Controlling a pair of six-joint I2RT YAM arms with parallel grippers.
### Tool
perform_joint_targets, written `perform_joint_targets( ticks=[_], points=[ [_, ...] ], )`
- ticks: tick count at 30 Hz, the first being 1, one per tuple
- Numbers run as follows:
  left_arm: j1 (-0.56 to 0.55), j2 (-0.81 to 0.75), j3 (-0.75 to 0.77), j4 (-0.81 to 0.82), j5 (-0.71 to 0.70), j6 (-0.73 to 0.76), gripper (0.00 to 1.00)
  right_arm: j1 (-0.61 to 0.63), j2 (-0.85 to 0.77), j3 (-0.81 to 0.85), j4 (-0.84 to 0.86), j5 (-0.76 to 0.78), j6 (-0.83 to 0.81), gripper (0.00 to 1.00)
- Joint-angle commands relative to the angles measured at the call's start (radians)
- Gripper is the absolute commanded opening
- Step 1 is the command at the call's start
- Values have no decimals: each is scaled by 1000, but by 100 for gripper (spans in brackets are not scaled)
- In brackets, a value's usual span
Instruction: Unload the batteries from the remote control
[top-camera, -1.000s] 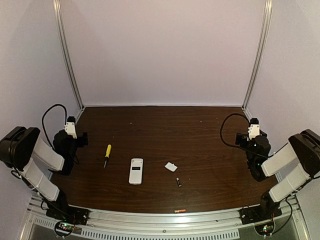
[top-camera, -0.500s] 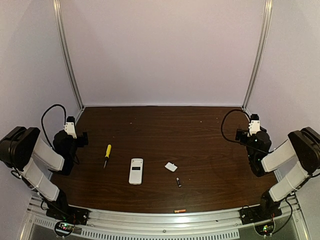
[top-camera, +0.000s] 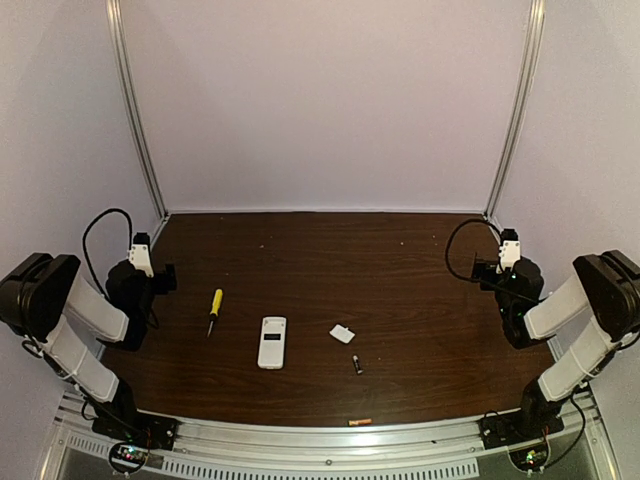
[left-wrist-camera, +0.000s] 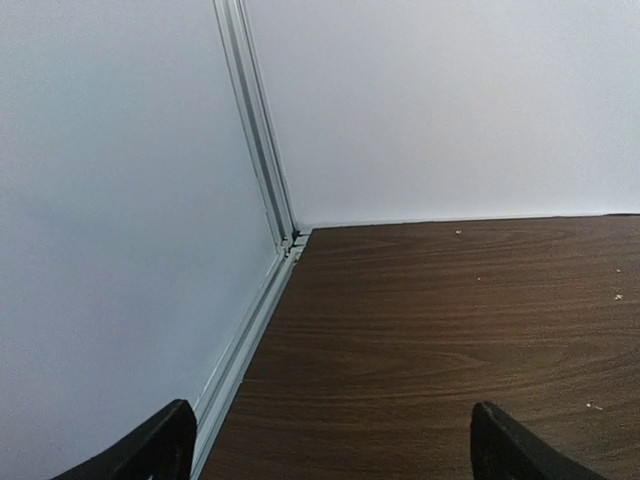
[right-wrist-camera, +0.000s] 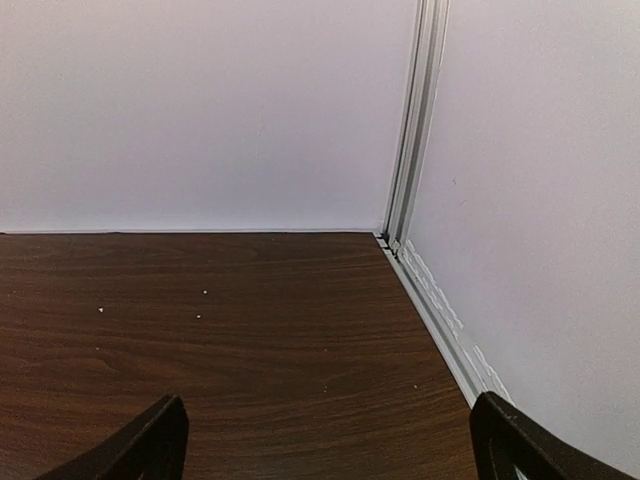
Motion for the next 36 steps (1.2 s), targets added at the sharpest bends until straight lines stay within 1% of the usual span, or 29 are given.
perform_joint_targets(
  ticks=[1, 36],
  points=[
    [7, 10, 8, 47, 7, -9, 97, -8, 6, -8, 32, -17, 11, 100],
    [6, 10, 8, 46, 7, -8, 98, -8, 7, -3, 23, -17, 13, 100]
  ],
)
